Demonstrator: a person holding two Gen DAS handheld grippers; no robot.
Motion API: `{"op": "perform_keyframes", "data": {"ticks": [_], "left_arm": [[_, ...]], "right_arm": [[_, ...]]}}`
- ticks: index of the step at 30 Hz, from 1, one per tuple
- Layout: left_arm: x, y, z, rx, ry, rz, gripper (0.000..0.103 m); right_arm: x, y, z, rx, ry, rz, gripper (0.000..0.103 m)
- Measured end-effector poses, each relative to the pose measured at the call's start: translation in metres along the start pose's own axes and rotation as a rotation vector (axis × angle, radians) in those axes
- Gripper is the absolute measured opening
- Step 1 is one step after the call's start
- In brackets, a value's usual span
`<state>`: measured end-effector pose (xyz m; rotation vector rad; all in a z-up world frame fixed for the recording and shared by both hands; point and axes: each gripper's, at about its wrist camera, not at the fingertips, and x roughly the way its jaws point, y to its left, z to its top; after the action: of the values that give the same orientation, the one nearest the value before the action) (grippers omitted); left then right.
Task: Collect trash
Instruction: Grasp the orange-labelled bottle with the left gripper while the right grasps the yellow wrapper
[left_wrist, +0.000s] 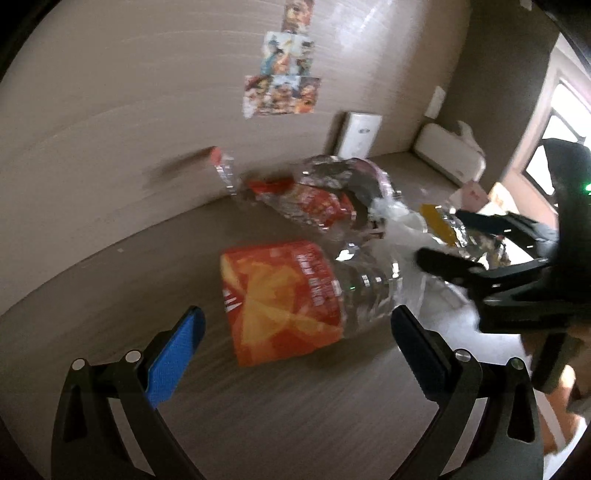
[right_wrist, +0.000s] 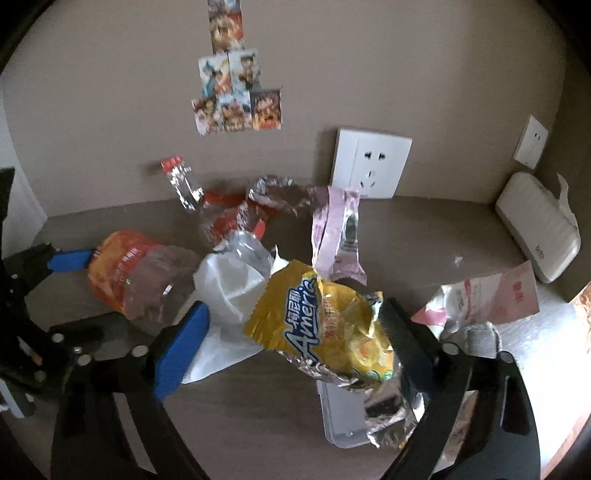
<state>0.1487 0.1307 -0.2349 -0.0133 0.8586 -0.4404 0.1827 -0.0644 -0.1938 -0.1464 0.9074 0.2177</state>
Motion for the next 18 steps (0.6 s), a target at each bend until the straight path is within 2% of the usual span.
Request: {"op": "perform_keyframes", "data": {"ticks": [4,7,9,11,12,14,16,18], "left_arm": [[0.004,-0.005,0.001,0.012,0.008,-0.066,0.098],[0.007,-0.013,-0.002,0.047,0.007,-0.079,0.096],[0.011,-0.017,-0.001,0.060,0.012,-0.086,0.089],[0.017,-0.018,-0.001,0.074,0.018,-0.090,0.078],[0.020,-0.017,0.000,0.073,0.023,-0.092,0.074],[0.025,-0.016,0.003,0.068,0.028,-0.105,0.049],[0.028,-0.014,0.006,0.059,0.032,-0.125,0.038],[0.030,-0.015,0.009,0.069,0.025,-0.134,0.037]], "right_arm": [[0.003,0.003,-0.001,-0.027,-0.004,0.000,0.079],[0.004,0.006,-0.002,-0.051,-0.003,-0.003,0.073],[0.006,0.008,-0.004,-0.065,-0.001,-0.009,0.070],[0.008,0.009,-0.005,-0.068,-0.004,-0.014,0.066],[0.009,0.008,-0.005,-0.065,-0.003,-0.010,0.061],[0.009,0.008,-0.006,-0.061,-0.003,-0.007,0.042],[0.009,0.008,-0.008,-0.062,-0.003,0.007,0.029],[0.010,0.010,-0.009,-0.072,-0.010,-0.008,0.027]]}}
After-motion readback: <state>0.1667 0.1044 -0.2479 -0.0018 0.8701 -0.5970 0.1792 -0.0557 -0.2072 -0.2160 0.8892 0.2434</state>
